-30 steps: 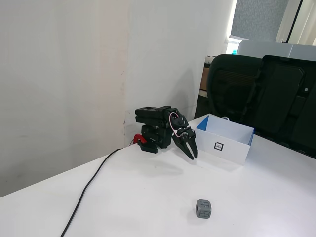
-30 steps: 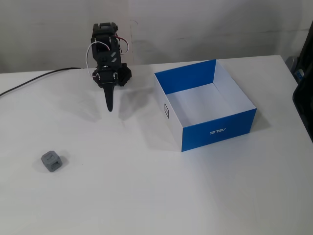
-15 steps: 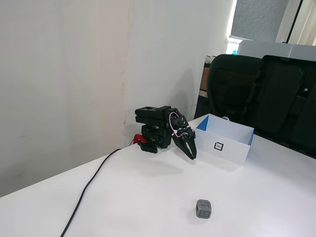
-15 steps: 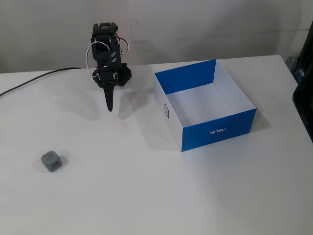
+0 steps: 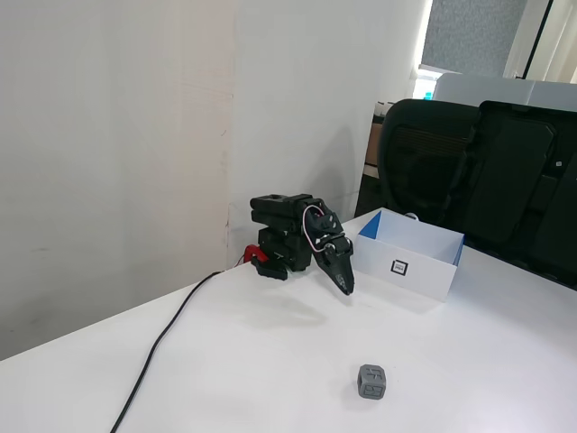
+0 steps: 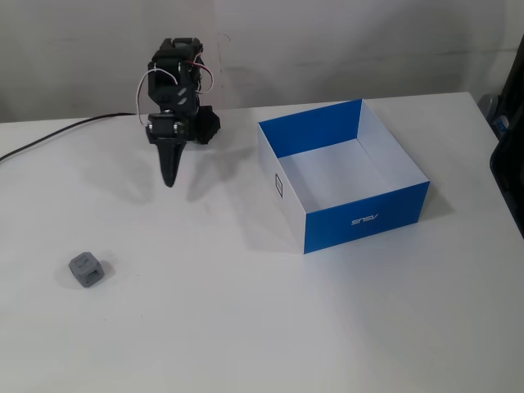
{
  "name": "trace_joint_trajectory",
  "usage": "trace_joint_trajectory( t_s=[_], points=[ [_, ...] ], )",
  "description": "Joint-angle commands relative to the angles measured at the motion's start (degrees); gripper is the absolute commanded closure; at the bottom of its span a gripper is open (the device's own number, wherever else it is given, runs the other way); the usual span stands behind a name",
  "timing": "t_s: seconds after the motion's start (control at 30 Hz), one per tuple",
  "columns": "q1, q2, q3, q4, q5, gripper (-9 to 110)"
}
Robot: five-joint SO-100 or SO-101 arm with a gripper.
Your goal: Grasp the gray block and put it in the box.
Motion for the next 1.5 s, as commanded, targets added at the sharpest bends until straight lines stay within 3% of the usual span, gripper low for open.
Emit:
trace_joint_trajectory(
  t_s=[0.0, 0.4, 0.73, 1.03, 1.23, 1.47],
  points=[
    [-4.04, 0.88, -2.11, -2.20, 2.90, 101],
    [-15.12, 0.79, -6.59, -9.40, 16.00, 101],
    [-17.58, -1.85, -11.87, -10.20, 24.17, 102],
    [-21.09, -38.85, -34.80, -2.29, 37.00, 101],
    [-21.18, -44.65, -39.55, -1.85, 39.11, 102],
    [-22.76, -62.58, -51.42, 1.14, 42.89, 102]
  ],
)
